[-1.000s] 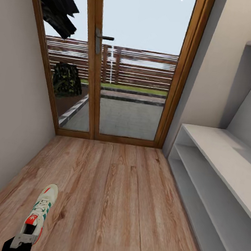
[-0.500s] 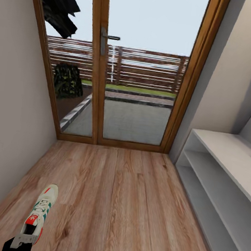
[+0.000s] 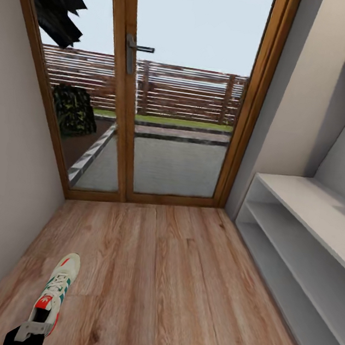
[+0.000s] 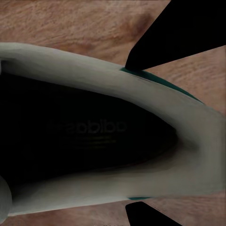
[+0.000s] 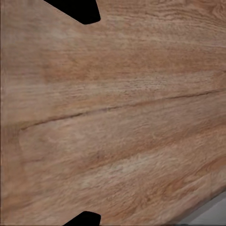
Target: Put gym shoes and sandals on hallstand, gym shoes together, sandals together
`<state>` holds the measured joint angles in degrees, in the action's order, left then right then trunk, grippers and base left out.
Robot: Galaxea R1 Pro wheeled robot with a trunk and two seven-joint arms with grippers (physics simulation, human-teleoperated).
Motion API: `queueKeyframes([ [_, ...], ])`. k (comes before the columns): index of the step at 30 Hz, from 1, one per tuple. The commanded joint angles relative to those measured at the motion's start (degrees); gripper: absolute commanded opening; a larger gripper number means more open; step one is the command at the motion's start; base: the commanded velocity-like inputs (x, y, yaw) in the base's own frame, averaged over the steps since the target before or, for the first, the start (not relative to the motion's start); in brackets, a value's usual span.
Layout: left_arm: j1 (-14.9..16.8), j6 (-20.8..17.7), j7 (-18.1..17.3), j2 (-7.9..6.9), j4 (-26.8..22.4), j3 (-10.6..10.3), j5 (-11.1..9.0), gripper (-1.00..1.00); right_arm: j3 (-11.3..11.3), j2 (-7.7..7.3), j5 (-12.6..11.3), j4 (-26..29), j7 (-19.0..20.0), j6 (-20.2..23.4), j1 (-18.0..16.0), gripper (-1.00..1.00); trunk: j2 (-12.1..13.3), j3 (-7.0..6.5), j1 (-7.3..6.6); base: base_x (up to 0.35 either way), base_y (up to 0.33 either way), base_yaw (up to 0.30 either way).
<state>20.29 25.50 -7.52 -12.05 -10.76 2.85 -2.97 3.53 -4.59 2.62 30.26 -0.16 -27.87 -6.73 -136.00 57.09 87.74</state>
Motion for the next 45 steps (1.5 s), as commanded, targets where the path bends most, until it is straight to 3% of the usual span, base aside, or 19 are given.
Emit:
queueKeyframes([
  [1, 0.0, 0.1, -0.5, 0.01, 0.0, 0.3, -0.3, -1.0, 0.2, 0.02, 0.3, 0.0, 0.0, -0.2, 0.0, 1.0, 0.0, 0.05, -0.02, -0.132, 0.304, -0.268],
  [17, 0.0, 0.1, -0.5, 0.09, 0.0, 0.3, -0.3, -1.0, 0.2, 0.02, 0.3, 0.0, 0.0, -0.2, 0.0, 1.0, 0.0, 0.05, -0.02, -0.146, 0.204, -0.269],
  [28, 0.0, 0.1, -0.5, 0.1, 0.0, 0.3, -0.3, -1.0, 0.2, 0.02, 0.3, 0.0, 0.0, -0.2, 0.0, 1.0, 0.0, 0.05, -0.02, -0.006, 0.036, -0.269],
  [45, 0.0, 0.1, -0.5, 0.1, 0.0, 0.3, -0.3, -1.0, 0.2, 0.02, 0.3, 0.0, 0.0, -0.2, 0.0, 1.0, 0.0, 0.05, -0.02, 0.075, 0.288, -0.271],
])
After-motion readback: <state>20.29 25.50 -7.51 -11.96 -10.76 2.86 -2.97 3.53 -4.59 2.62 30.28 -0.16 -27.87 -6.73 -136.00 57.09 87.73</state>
